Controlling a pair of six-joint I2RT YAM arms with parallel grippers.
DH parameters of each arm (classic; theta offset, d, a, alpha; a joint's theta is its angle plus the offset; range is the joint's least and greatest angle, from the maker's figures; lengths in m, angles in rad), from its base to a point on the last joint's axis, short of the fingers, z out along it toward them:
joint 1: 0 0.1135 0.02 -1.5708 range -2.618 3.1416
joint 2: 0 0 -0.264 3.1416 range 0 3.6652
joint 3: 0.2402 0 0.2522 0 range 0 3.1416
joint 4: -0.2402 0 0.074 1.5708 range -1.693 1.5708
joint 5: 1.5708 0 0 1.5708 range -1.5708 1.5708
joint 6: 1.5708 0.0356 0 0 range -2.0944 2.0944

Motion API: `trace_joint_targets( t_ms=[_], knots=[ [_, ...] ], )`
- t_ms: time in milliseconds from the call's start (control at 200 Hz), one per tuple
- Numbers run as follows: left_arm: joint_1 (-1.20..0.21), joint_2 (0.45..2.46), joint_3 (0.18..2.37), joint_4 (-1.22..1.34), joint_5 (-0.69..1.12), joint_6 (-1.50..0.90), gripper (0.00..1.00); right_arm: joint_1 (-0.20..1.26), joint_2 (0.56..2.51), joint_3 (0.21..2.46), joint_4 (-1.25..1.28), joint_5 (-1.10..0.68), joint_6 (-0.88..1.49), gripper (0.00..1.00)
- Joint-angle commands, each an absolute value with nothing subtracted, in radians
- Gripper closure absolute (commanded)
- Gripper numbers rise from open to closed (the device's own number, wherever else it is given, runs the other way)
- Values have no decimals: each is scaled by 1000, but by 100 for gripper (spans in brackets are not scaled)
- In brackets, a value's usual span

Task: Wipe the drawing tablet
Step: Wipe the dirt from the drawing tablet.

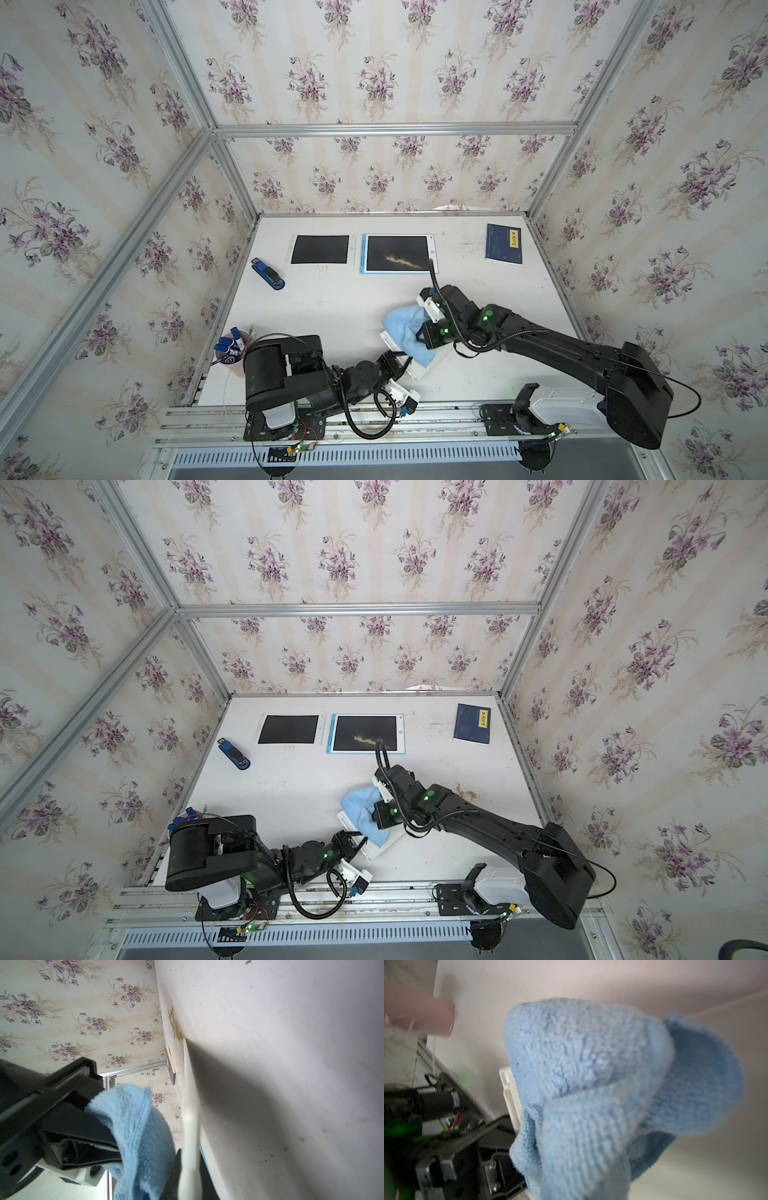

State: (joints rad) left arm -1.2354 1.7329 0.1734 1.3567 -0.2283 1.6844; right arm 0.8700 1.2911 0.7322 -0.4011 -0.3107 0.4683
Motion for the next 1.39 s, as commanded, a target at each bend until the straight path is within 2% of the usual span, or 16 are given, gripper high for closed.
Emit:
trace_joint_targets(
  t_ms=[0,65,140,315,475,550,639,729,814,904,1029,1199,1389],
  knots=[
    [-1234,1738,179,1399,-251,1691,100,873,1334,683,-425,-268,508,100],
    [-1232,1732,179,1397,-251,1691,100,819,1378,670,-492,-80,549,100],
    [-1233,1725,178,1393,-250,1691,100,711,1420,678,-529,58,587,100],
    [-1232,1711,171,1402,-251,1683,100,510,1476,777,-468,212,590,100],
    [-1234,1707,170,1407,-256,1689,100,508,1500,962,-574,319,613,100],
    [-1233,1706,167,1411,-262,1689,100,530,1405,965,-528,223,555,100],
    [-1233,1700,166,1417,-263,1689,100,577,1297,909,-406,-117,480,100],
    [-1233,1697,166,1416,-267,1684,100,612,1280,856,-360,-428,479,100],
    [-1233,1703,167,1418,-267,1683,100,742,1307,823,-382,-512,450,100],
    [-1234,1704,169,1420,-270,1684,100,880,1362,805,-443,-403,459,100],
    [-1234,1693,167,1420,-266,1677,100,883,1417,718,-458,-248,520,100],
    [-1233,1678,163,1419,-270,1673,100,754,1484,666,-517,20,572,100],
    [-1233,1670,167,1419,-302,1685,100,624,1527,708,-580,188,646,100]
  ],
)
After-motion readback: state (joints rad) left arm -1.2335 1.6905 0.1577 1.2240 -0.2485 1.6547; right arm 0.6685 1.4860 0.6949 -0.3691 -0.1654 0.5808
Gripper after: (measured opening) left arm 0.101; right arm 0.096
